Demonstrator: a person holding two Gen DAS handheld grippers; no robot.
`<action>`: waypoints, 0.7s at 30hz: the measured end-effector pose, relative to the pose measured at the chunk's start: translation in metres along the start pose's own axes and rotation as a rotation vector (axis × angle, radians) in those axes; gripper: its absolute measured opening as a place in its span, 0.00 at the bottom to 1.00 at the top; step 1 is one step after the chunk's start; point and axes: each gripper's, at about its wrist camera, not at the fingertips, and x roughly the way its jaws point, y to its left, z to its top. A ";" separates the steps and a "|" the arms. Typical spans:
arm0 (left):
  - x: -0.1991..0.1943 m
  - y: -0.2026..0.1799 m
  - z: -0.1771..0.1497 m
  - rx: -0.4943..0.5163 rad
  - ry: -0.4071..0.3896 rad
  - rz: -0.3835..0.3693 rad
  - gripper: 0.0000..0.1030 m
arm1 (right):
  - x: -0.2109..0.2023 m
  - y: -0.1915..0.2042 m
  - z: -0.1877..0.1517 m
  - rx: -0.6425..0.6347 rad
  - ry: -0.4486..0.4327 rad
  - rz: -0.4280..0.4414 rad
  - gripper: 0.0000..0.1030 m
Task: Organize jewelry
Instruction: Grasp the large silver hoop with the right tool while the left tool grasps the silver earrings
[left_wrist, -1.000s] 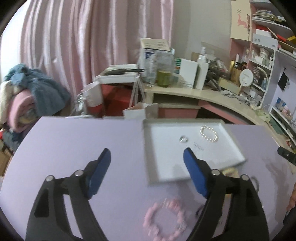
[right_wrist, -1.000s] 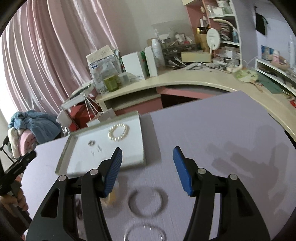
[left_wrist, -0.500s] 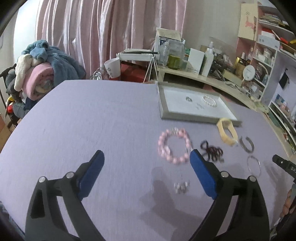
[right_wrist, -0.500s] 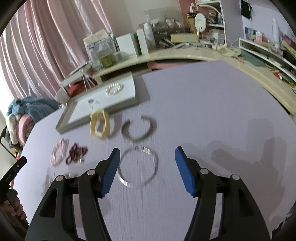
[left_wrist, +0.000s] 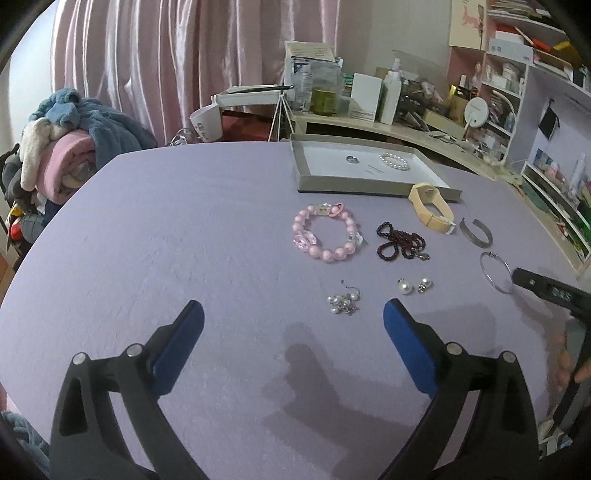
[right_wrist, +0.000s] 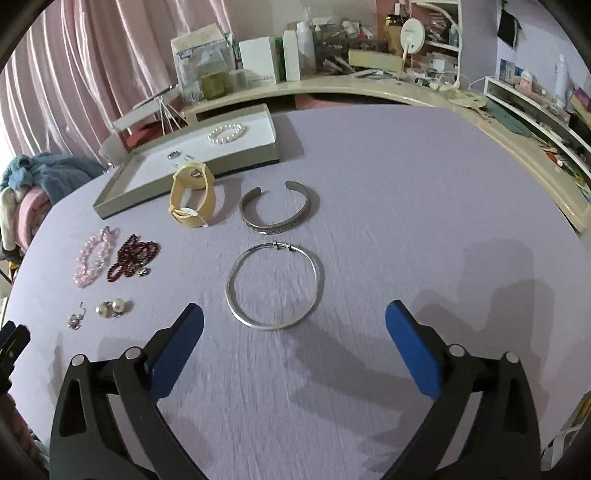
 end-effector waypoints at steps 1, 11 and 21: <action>0.000 0.000 0.000 0.001 -0.002 -0.001 0.95 | 0.004 0.000 0.002 -0.001 0.010 -0.001 0.98; 0.010 -0.001 0.001 -0.009 0.021 -0.007 0.95 | 0.034 0.018 0.004 -0.099 0.067 -0.057 0.98; 0.019 -0.006 0.001 -0.005 0.046 -0.020 0.95 | 0.037 0.023 0.010 -0.123 0.024 -0.048 0.84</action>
